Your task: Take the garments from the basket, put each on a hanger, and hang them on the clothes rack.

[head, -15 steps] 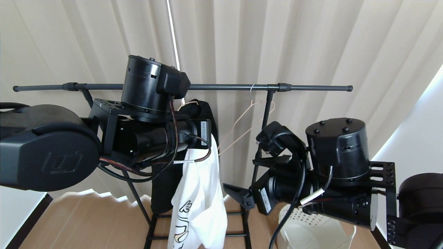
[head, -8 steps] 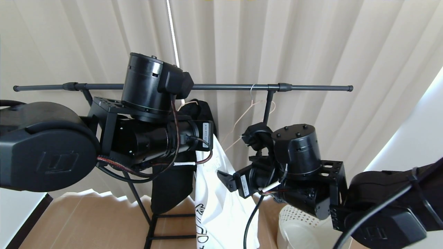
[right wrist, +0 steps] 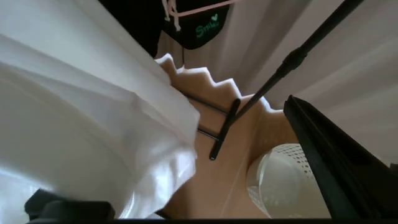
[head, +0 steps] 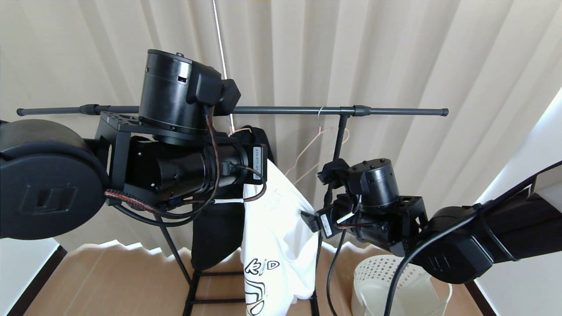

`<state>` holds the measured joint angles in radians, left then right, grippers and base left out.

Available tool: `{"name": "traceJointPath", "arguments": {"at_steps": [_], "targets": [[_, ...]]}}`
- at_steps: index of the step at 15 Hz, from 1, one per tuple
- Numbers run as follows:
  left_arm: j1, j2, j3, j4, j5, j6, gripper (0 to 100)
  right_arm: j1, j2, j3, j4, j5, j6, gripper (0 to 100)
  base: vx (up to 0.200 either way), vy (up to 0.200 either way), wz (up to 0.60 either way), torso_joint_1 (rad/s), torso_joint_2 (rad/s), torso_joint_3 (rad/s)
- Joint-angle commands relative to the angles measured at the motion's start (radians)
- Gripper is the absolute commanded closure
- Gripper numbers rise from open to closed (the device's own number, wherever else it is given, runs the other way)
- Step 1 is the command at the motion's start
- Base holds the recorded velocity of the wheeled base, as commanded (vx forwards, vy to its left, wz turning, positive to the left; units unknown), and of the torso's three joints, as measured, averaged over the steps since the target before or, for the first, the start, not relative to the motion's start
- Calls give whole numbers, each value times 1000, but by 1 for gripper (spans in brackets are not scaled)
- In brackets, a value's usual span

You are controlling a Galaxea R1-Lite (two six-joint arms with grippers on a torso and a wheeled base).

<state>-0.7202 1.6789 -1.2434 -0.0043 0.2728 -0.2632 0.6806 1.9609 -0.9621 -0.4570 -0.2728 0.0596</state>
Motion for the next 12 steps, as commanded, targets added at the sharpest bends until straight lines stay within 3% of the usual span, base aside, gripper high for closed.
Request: {"name": "traceJointPath", "arguments": {"at_steps": [1,8,9,12], "targets": [[1,-5,1,0,0,-1,100,-21,-10,14,0,0,-14,0,0,0,0,0,0,0],[25,-5,2,0,0,-1,100,-53,-51,65,0,3,-107,0,0,0,0,0,0,0],[25,-5,2,0,0,-1,100,-53,-46,63,-2,1,-107,100,0,0,0,0,0,0],[31,-2,5,0,0,-1,100,-62,-60,51,-3,0,-106,100,0,0,0,0,0,0]]}}
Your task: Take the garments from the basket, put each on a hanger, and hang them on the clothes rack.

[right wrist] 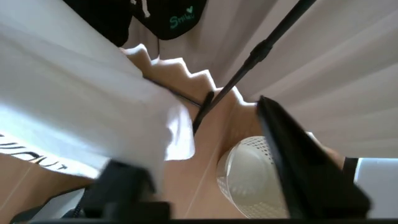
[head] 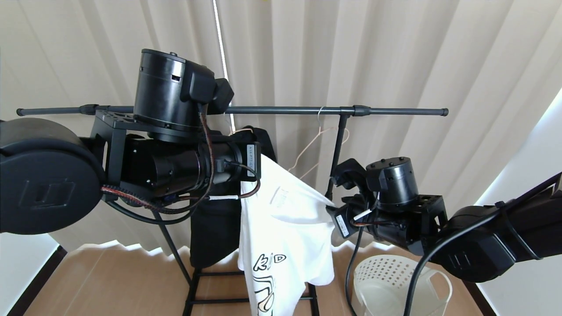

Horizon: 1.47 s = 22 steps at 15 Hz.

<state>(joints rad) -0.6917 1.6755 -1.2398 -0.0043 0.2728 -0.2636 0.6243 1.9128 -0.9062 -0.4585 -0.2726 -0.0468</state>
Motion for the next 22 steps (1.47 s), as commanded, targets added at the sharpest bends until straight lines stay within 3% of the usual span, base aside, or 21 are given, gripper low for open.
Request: {"name": "traceJointPath", "arguments": {"at_steps": [1,5,7,13,18,22], "targets": [[11,4,5,0,0,0,100,-18,-29,-14,-2,1,1,100,0,0,0,0,0,0],[34,62,10,21,0,4,100,-78,-130,-65,11,1,7,100,0,0,0,0,0,0],[32,66,10,67,0,6,100,-70,-184,-85,15,-20,54,100,0,0,0,0,0,0],[15,-53,45,63,-1,20,100,65,-215,-148,-2,-278,96,100,0,0,0,0,0,0],[11,-102,120,17,-4,37,100,65,-190,-166,9,-290,133,100,0,0,0,0,0,0],[31,-65,114,-60,-14,118,100,65,-244,-112,63,-307,73,100,0,0,0,0,0,0]]}}
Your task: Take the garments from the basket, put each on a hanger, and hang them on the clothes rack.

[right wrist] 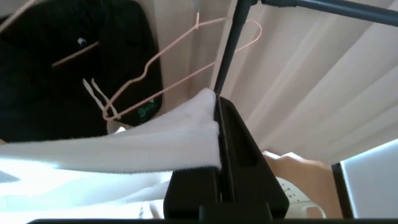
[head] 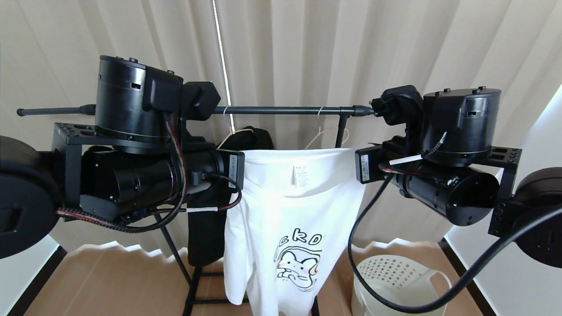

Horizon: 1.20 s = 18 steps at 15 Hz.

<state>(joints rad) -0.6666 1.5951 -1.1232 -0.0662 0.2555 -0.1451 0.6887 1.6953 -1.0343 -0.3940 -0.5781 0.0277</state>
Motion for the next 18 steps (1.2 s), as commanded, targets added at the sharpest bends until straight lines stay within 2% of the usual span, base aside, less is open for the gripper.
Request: {"name": "traceJointPath", "arguments": {"at_steps": [1,2,3,4,6,9,11,13,18], "targets": [[56,89,-32,-87,-67,56,100,29,-118,74,116,7,-77,100,0,0,0,0,0,0],[81,123,-49,-129,-125,82,100,63,-163,86,182,12,-95,100,0,0,0,0,0,0],[88,137,-56,-142,-150,93,100,78,-175,88,208,17,-97,100,0,0,0,0,0,0],[114,198,-106,-195,-266,142,100,167,-200,85,305,55,-89,100,0,0,0,0,0,0],[128,286,-222,-233,-398,185,100,267,-186,83,346,84,-43,100,0,0,0,0,0,0],[122,387,-426,-231,-524,191,100,384,-109,62,353,95,49,100,0,0,0,0,0,0],[111,447,-529,-228,-545,191,100,437,-13,-36,351,95,218,100,0,0,0,0,0,0],[96,454,-544,-228,-547,193,100,445,44,-102,354,90,322,100,0,0,0,0,0,0],[97,447,-530,-227,-544,187,100,414,35,-124,360,87,337,100,0,0,0,0,0,0]]}}
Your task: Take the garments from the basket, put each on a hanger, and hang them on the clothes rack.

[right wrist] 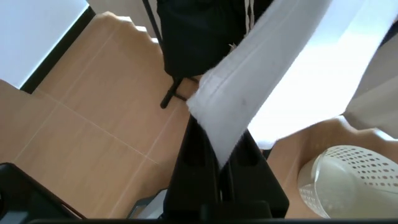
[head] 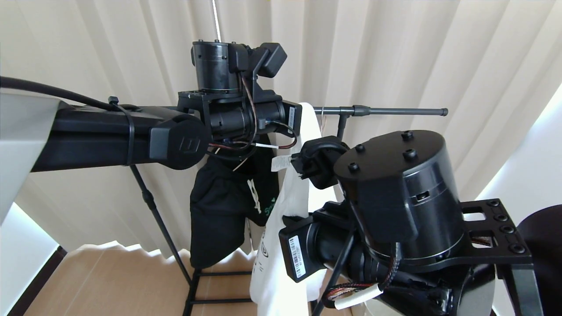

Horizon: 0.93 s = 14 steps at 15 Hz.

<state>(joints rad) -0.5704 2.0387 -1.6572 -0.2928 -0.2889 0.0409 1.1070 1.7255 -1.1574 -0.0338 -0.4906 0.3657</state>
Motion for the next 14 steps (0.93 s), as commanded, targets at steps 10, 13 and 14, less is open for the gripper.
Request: {"name": "traceJointPath", "arguments": {"at_steps": [10,13,14], "targets": [[3,-135,34,205,136,-4,100,-259,-142,128,117,11,-335,100,0,0,0,0,0,0],[3,-201,45,380,231,-21,100,-375,-70,82,104,9,-340,100,0,0,0,0,0,0],[1,-227,54,454,277,-24,100,-409,-27,50,104,14,-337,100,0,0,0,0,0,0]]}}
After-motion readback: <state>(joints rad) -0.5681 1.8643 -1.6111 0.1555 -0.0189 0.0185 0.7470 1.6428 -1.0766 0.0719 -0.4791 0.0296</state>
